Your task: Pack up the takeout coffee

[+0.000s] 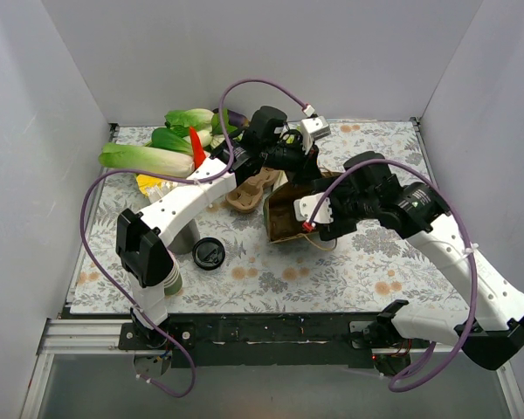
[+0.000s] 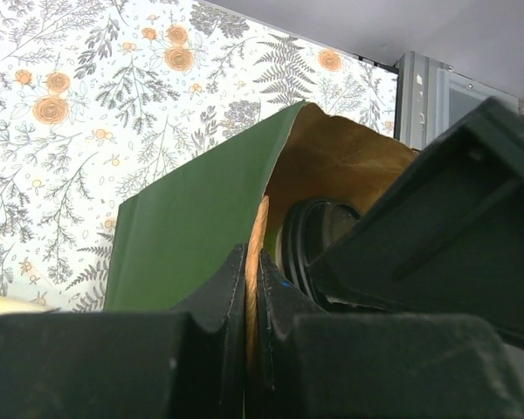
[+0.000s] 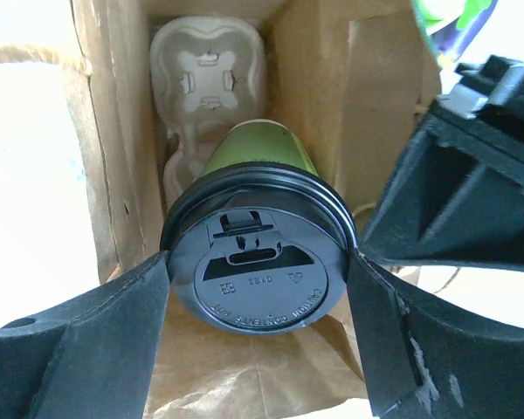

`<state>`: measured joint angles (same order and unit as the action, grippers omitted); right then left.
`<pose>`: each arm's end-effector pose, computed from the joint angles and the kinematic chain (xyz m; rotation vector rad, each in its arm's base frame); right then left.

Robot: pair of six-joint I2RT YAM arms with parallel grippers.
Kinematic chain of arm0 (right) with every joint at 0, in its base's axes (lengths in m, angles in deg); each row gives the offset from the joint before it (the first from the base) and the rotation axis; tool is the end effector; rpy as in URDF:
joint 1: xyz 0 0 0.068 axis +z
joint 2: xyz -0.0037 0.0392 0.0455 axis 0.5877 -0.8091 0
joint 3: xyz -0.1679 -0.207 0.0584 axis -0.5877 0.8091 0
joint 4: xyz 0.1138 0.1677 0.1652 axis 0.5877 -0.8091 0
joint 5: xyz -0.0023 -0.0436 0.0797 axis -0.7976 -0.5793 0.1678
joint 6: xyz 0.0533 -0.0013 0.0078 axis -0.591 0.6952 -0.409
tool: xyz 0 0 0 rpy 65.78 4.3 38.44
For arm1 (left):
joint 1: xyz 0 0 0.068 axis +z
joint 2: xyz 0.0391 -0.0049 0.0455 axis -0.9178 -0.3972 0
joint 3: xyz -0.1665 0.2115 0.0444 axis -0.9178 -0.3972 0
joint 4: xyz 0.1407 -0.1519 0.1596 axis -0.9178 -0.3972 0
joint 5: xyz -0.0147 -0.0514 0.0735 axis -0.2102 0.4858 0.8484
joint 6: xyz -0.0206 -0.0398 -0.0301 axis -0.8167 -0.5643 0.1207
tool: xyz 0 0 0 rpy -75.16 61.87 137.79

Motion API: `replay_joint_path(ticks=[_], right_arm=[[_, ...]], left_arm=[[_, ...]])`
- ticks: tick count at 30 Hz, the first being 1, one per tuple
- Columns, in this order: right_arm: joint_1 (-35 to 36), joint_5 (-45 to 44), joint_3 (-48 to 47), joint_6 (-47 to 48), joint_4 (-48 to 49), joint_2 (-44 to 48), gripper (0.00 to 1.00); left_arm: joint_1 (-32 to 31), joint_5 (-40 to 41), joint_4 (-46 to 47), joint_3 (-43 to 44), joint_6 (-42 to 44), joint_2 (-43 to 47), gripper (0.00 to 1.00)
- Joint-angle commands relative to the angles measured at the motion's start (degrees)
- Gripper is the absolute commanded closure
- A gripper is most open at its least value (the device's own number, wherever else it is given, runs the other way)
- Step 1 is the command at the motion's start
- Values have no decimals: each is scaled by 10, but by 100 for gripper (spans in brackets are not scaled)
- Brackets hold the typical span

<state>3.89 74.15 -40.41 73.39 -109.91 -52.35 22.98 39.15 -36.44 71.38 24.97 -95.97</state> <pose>0.1588 0.1397 0.4029 -1.8878 1.2902 -0.0776 0.2923 -0.3086 0.3819 0.6538 2.2305 -1.4442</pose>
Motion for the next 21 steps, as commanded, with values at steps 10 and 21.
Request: replay_joint_path(ticks=[10, 21], right_arm=[[4, -35, 110, 90, 23, 44, 99], [5, -113, 178, 129, 98, 53, 99]], left_arm=[[-2, -57, 20, -12, 1, 14, 100], [11, -78, 55, -17, -72, -13, 100]])
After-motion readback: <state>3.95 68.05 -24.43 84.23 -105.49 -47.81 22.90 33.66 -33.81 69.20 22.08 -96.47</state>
